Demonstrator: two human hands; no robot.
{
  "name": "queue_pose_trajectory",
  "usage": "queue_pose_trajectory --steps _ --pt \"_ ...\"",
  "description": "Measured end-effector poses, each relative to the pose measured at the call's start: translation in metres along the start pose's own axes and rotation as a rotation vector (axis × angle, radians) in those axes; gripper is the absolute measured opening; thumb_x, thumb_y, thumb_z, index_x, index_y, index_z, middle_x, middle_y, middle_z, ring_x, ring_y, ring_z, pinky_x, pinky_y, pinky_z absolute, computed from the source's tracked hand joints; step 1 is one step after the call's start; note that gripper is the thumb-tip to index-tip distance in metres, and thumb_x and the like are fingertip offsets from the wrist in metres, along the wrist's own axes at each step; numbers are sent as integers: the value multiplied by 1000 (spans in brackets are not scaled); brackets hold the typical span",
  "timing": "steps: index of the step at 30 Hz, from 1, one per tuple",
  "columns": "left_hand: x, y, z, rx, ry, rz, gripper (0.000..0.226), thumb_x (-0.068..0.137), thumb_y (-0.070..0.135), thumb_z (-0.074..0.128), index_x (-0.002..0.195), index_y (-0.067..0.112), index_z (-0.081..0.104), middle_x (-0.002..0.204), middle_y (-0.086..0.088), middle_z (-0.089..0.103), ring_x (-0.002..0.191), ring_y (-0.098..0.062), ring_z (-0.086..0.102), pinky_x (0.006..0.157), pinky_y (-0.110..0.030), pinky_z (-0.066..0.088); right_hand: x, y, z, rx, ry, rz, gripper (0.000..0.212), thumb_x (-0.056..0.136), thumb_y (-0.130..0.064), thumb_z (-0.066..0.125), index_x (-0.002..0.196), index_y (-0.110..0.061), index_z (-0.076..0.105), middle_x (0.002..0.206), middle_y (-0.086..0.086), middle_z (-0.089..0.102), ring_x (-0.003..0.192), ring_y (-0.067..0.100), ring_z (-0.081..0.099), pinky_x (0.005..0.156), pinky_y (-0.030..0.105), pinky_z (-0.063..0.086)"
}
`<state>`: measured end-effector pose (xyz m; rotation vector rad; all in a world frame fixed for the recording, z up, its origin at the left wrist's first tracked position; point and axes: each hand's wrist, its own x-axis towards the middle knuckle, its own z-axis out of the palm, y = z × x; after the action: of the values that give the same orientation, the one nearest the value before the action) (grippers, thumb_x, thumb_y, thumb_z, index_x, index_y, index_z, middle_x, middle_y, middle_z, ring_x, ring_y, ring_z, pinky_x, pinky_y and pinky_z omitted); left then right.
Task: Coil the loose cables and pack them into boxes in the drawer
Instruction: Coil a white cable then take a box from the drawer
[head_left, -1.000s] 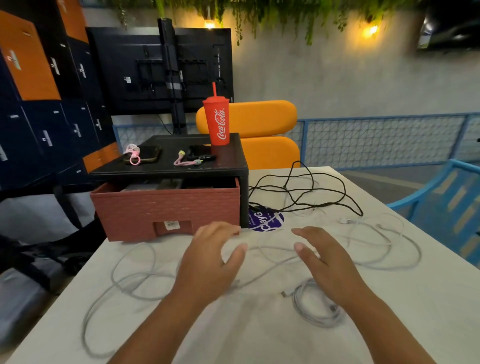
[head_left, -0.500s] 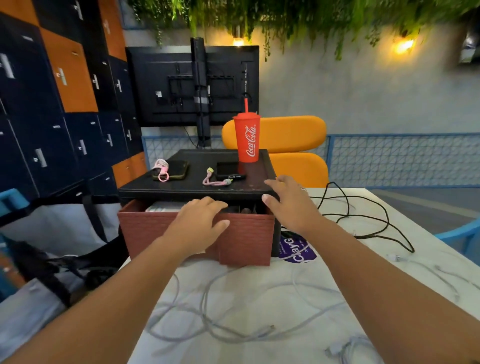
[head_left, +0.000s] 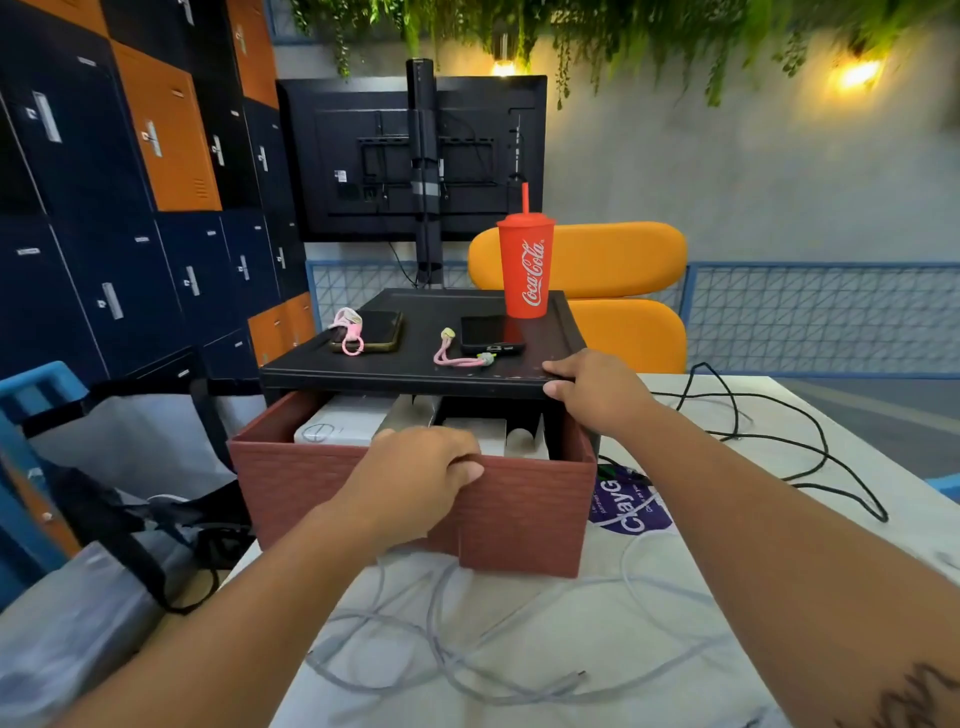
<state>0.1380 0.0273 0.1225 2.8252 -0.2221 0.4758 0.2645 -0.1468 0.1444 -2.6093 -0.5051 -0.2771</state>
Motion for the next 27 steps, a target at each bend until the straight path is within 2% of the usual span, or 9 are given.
queue_pose_trajectory --steps 3,8,13,17,20,22,24,27 --pt "-19 3 -3 -31 33 6 16 96 33 45 85 27 56 72 14 49 78 -9 44 79 -27 26 -1 -2 -2 6 4 17 39 94 -28 52 132 -21 52 139 9 47 127 29 43 101 35 38" --pt "-45 13 -10 -77 41 14 18 96 31 45 79 31 49 69 19 48 72 4 40 83 -28 27 -4 -7 -5 -7 13 26 38 94 -27 52 132 -21 52 139 8 48 126 28 45 102 35 39" --pt "-63 19 -19 -107 33 -19 17 97 31 45 82 31 54 72 19 50 78 7 40 81 -26 23 -5 -10 -4 -21 19 43 38 95 -27 52 132 -21 52 139 8 48 126 28 45 102 35 39" --pt "-86 22 -25 -105 -1 -5 22 96 33 46 74 31 51 74 17 53 83 -1 45 82 -23 25 -5 -11 -3 -52 27 47 39 95 -28 50 133 -20 51 139 8 48 126 28 44 102 35 38" --pt "-104 21 -30 -108 8 -1 19 94 36 47 79 28 57 77 18 56 90 1 44 79 -17 29 -5 -11 -2 -42 31 52 39 95 -28 50 133 -20 51 139 9 48 126 29 45 101 35 39" --pt "-113 21 -36 -123 -27 -11 18 92 38 49 82 26 59 83 19 56 93 3 43 75 -15 32 -6 -11 -1 -33 38 54 39 95 -28 50 133 -20 51 139 9 48 126 29 45 101 35 39" --pt "-120 21 -41 -125 -100 -7 16 91 40 52 84 27 60 81 16 59 86 2 49 73 -17 39 -7 -11 0 -31 44 54 39 95 -27 50 133 -20 51 139 10 48 126 30 45 102 36 39" --pt "-122 21 -49 -130 -247 -28 12 89 41 55 79 35 59 84 17 63 81 2 56 76 -22 48 -7 -10 1 -15 52 61 39 95 -27 50 133 -19 52 139 10 48 125 31 45 102 37 39"
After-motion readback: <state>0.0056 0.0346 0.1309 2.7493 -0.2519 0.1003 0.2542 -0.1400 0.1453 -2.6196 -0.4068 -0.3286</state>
